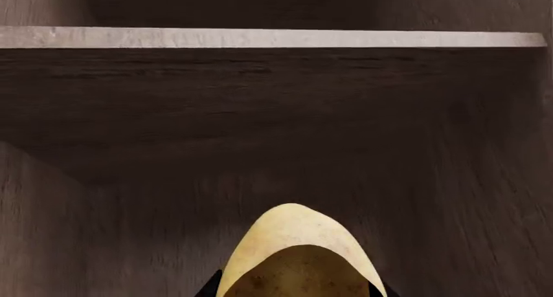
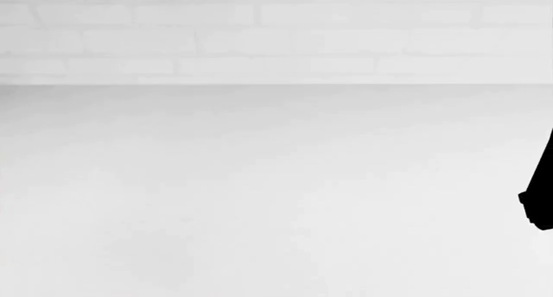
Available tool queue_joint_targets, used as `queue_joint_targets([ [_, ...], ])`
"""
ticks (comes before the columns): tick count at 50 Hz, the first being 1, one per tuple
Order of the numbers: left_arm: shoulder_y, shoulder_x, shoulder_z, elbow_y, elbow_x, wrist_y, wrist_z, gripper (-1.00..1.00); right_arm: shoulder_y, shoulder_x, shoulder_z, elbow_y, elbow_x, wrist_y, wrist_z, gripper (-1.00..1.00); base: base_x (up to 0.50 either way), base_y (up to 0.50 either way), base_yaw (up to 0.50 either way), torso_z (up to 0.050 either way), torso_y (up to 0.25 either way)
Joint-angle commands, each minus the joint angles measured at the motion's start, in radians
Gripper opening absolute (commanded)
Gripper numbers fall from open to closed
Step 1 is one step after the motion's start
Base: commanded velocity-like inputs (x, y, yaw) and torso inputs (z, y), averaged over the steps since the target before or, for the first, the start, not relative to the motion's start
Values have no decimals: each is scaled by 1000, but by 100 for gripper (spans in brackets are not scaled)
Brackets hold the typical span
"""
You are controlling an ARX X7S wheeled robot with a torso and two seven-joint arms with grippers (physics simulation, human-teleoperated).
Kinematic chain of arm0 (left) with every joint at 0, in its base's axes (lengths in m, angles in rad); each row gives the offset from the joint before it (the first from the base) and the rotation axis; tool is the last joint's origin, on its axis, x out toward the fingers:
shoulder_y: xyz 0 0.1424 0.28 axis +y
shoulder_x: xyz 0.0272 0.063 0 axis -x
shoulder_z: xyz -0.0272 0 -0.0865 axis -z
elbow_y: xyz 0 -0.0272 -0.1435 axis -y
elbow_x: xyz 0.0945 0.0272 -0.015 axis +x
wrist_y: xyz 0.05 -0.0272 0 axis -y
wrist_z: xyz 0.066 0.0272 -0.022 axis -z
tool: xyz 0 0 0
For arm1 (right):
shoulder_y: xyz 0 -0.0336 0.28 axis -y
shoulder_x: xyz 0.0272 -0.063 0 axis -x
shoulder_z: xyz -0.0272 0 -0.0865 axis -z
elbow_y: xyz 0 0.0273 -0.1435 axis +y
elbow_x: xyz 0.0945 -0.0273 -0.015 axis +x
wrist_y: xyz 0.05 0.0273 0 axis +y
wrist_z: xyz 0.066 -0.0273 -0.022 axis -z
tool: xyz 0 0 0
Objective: Pick the carrot, potato from the counter and place them in the cabinet. Then close the cabinet.
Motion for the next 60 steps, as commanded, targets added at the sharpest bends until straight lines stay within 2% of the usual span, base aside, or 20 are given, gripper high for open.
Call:
queue_joint_targets([
  [1,-111,77,50,-326,93,90,50,-100,-4,-7,19,0,11,10,-3,100,0,0,0,0,0],
  [4,-181,127,72,-506,142,129,95,-100,-5,-10,26,1,14,15,-5,100,0,0,0,0,0],
  [10,-184,181,-102,-634,410,117,128,-100,-15,-5,43,-6,38,9,3,100,0,0,0,0,0],
  [19,-144,196,-231,-654,556,67,129,-100,-29,3,66,-12,67,2,11,100,0,0,0,0,0],
  [31,-124,220,-348,-654,644,46,172,-100,-33,11,85,-13,92,-6,21,100,0,0,0,0,0],
  [37,-96,231,-315,-654,705,115,190,-100,-24,7,60,-17,83,0,26,100,0,0,0,0,0],
  [40,-91,230,-321,-654,706,133,168,-100,-28,0,65,-16,86,8,24,100,0,0,0,0,3],
  [43,-108,219,-393,-654,658,107,190,-100,-34,-3,75,-14,92,14,23,100,0,0,0,0,0],
  [60,-108,229,-425,-654,698,117,185,-100,-45,-4,98,-14,118,19,34,100,1,0,0,3,-57],
])
